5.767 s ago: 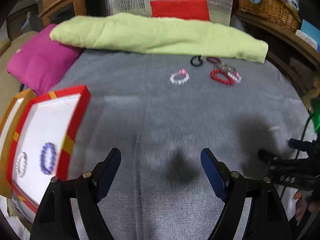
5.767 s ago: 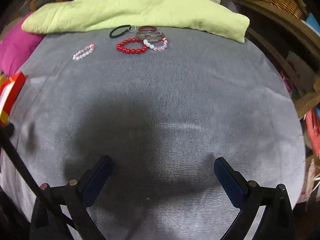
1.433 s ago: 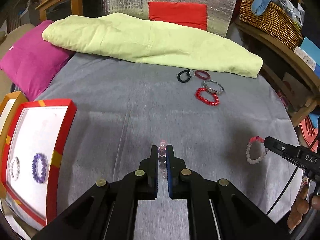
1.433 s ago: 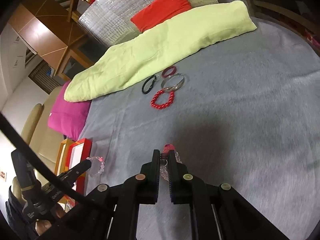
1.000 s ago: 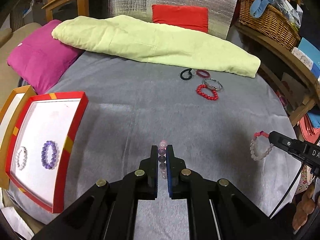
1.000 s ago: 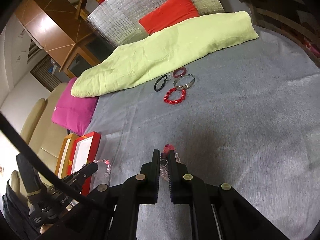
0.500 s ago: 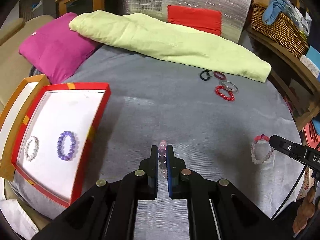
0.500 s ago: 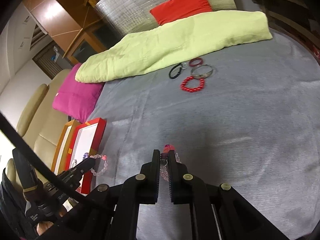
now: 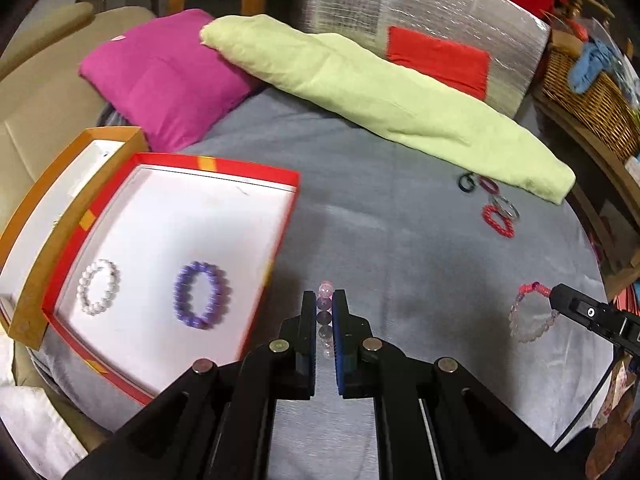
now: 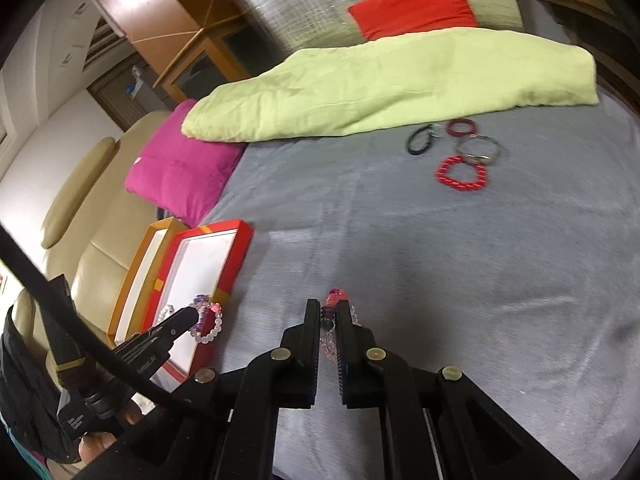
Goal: Organize jewelry
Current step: 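Carry both pink bracelets over to the red-rimmed tray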
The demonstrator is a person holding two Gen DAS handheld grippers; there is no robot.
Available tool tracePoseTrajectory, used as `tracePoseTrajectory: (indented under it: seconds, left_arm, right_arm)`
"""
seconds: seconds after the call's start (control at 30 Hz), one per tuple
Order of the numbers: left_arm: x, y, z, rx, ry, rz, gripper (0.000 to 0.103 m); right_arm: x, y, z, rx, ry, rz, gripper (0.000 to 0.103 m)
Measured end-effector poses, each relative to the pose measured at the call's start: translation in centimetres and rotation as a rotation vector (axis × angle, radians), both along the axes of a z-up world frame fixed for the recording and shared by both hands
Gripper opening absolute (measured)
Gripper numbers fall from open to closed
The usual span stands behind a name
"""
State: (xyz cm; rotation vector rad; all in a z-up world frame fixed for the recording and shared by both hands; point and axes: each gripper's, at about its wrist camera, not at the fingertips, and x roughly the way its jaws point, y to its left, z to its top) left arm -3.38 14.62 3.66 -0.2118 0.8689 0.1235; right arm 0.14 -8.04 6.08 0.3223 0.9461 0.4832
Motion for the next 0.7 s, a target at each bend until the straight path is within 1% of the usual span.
tracePoseTrajectory:
  seconds: [0.17,0.4,0.57,0.7]
  left_arm:
    - [0.1,3.4,0.8,0.001,-0.015,0.053,0.008]
    - [0.1,8.2,1.4,0.014,-0.024,0.13,0.008]
    - [0.4,11.2,1.1,0.024,-0.012,0.176,0.008]
    - [0.7,13.3,0.5,0.028,0.001,0.206,0.008]
  right_arm:
    - [0.7,3.4,1.2,0.0,-0.02,0.052,0.008]
    - [1.8,9.4,3.1,0.018,-0.044,0.144,0.008]
    - [2.7,14.3,3.8,0.024,-0.047,0.213,0.008]
    - [3.2,17.9,3.7,0.022,-0.038,0.261,0.008]
